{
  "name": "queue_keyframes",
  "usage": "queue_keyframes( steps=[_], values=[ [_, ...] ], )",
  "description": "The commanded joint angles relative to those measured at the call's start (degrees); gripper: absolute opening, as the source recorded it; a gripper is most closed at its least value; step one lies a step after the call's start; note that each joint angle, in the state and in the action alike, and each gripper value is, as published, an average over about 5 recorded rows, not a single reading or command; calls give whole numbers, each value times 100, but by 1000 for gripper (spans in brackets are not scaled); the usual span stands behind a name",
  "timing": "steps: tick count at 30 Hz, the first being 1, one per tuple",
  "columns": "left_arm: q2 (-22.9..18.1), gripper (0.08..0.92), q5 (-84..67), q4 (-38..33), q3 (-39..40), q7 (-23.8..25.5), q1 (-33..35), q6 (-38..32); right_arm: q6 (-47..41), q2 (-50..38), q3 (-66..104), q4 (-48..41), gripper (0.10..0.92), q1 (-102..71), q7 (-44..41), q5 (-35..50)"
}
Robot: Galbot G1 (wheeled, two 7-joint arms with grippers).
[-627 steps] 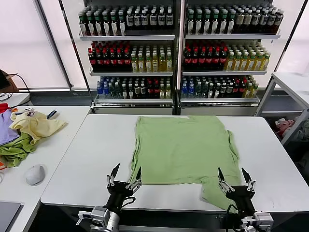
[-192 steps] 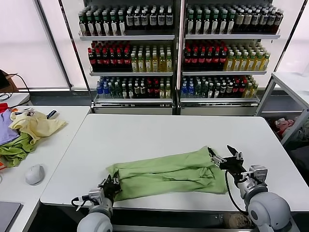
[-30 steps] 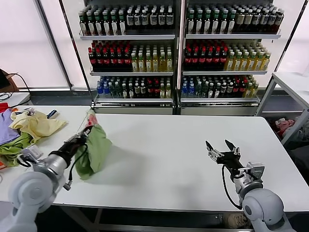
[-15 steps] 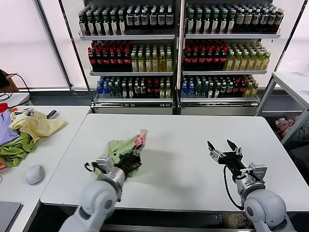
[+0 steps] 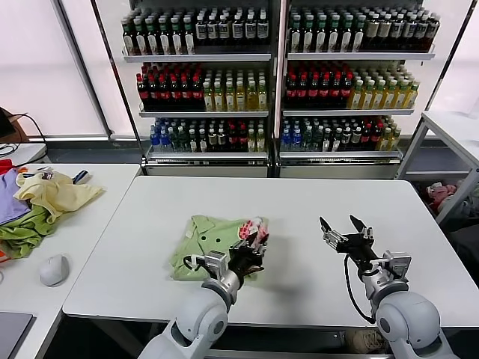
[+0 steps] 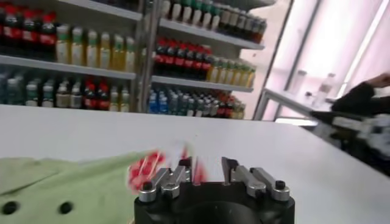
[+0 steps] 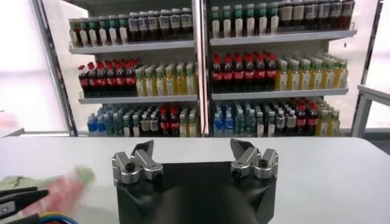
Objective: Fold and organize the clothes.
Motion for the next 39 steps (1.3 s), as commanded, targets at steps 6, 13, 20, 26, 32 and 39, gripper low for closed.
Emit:
queue_keyframes(
  steps=[6, 13, 20, 26, 32, 39],
  values=[
    [369, 586, 200, -1141, -927, 245, 1086, -606, 30, 494, -1297, -315, 823, 235, 262, -386],
    [771, 777, 431, -1200, -2128, -76, 1783, -951, 93, 1153, -2270, -1229, 823, 678, 697, -791],
    [716, 822, 434, -1253, -2582, -155, 2206, -1068, 196, 1666, -2755, -2115, 823, 1006, 971, -1153],
    [642, 823, 466, -1260, -2577, -178, 2321, -1098, 184, 1854, -2782, -2404, 821, 1170, 948, -1125],
    [619, 823, 484, -1309, -2493, -204, 2328, -1088, 115, 1798, -2695, -2426, 690, 1205, 946, -851],
    [591, 823, 525, -1384, -2414, -204, 2410, -1082, 171, 1367, -2286, -2465, 492, 1516, 634, -1169]
  ],
)
